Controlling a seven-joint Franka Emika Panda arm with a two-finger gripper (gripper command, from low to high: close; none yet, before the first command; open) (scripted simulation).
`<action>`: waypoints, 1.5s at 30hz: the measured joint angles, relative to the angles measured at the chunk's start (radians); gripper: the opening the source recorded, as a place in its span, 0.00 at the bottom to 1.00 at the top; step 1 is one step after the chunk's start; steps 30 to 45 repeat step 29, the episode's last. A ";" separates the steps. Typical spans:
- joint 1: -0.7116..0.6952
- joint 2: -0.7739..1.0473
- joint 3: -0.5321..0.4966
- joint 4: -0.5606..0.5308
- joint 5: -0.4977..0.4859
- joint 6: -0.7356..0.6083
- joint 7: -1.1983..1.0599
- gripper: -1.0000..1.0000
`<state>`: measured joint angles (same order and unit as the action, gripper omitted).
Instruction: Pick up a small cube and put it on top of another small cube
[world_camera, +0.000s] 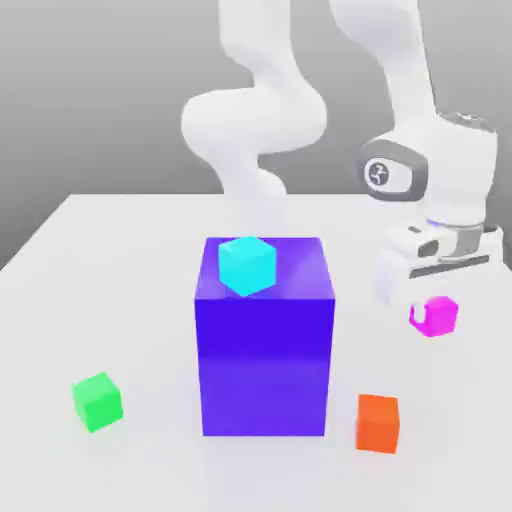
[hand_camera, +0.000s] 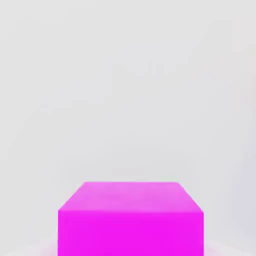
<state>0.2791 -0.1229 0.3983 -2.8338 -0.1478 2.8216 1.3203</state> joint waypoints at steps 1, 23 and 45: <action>-0.038 -0.031 -0.025 0.016 -0.025 -0.019 -0.006 0.00; -0.579 0.168 -0.676 0.129 0.182 -0.070 -0.653 0.00; -0.603 0.273 -0.628 0.135 0.265 0.022 -0.714 1.00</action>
